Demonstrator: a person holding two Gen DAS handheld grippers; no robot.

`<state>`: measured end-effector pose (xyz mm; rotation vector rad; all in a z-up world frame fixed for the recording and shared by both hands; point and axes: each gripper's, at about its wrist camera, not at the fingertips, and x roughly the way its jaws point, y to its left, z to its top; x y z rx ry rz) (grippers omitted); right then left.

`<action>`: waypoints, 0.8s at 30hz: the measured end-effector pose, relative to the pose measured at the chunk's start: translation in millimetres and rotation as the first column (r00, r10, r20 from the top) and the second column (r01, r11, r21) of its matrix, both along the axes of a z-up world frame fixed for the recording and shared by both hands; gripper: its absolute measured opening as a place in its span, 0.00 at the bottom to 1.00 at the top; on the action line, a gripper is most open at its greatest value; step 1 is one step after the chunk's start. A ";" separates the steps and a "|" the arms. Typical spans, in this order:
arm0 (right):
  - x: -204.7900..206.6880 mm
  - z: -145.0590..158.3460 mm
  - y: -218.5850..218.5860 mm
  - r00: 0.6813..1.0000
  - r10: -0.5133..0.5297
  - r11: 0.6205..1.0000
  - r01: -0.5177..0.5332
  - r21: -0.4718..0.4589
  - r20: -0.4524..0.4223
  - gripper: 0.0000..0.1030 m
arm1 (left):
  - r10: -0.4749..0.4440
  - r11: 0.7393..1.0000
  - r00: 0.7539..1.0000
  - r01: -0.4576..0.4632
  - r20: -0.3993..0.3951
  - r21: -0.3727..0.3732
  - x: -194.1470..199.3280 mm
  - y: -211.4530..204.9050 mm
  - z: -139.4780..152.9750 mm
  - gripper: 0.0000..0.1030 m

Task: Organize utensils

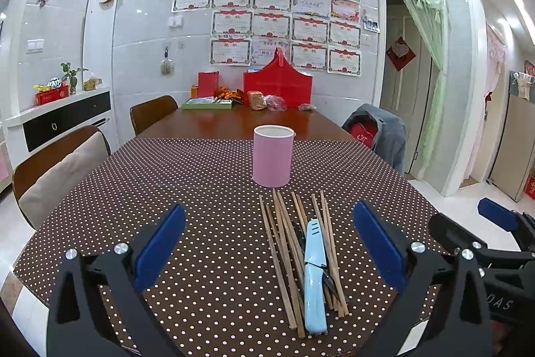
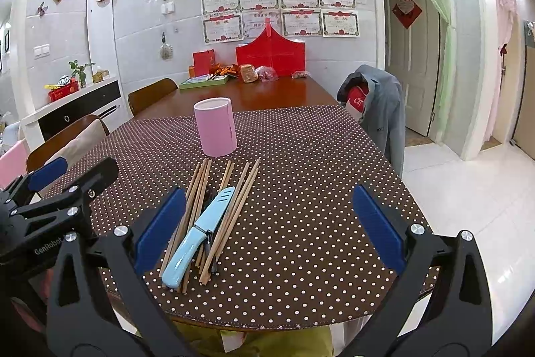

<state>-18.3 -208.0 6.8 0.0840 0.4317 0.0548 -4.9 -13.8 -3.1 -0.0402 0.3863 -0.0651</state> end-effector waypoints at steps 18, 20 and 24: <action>45.1 -22.6 3.9 0.989 -0.026 0.999 0.029 0.019 -0.143 0.95 | -0.006 1.000 0.990 0.004 -0.137 -0.015 43.7 9.1 -24.1 0.95; 53.9 -26.6 5.6 0.986 -0.033 0.999 0.036 0.014 -0.162 0.95 | -0.008 1.000 0.987 0.005 -0.161 -0.019 54.8 11.7 -28.7 0.95; 76.4 -35.1 10.6 0.979 -0.039 0.999 0.042 0.010 -0.202 0.95 | -0.003 1.000 0.980 0.000 -0.197 -0.016 76.1 15.3 -36.6 0.95</action>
